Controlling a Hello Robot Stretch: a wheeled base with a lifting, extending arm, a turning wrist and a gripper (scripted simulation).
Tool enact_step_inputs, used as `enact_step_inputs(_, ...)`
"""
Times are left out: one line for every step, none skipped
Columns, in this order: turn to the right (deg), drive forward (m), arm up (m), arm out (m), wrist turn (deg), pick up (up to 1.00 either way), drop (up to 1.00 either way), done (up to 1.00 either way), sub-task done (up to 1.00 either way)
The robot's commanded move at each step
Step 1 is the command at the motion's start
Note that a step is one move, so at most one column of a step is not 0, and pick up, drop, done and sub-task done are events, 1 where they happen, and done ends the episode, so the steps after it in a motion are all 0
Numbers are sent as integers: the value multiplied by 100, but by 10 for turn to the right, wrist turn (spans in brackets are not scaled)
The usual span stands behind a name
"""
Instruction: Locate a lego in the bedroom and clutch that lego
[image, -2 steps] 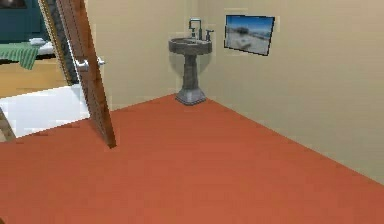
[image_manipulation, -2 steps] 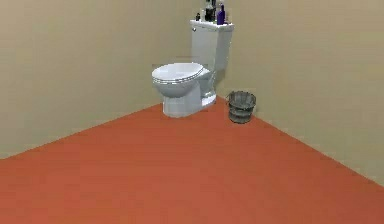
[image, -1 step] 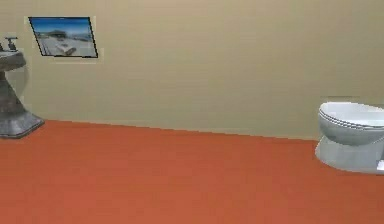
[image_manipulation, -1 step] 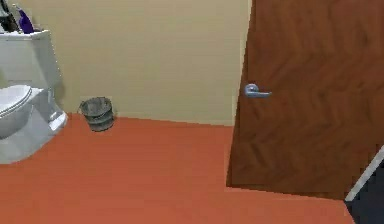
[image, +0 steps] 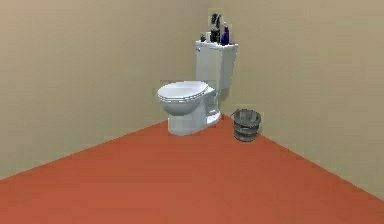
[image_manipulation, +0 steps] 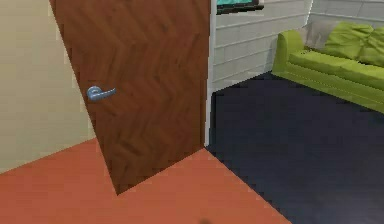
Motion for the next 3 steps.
enact_step_inputs(60, 0, 0, 0, 0, 0, 0, 0, 0)
enact_step_inputs(0, 20, 0, 0, 0, 0, 0, 0, 0)
enact_step_inputs(-450, 0, 0, 0, 0, 0, 0, 0, 0)
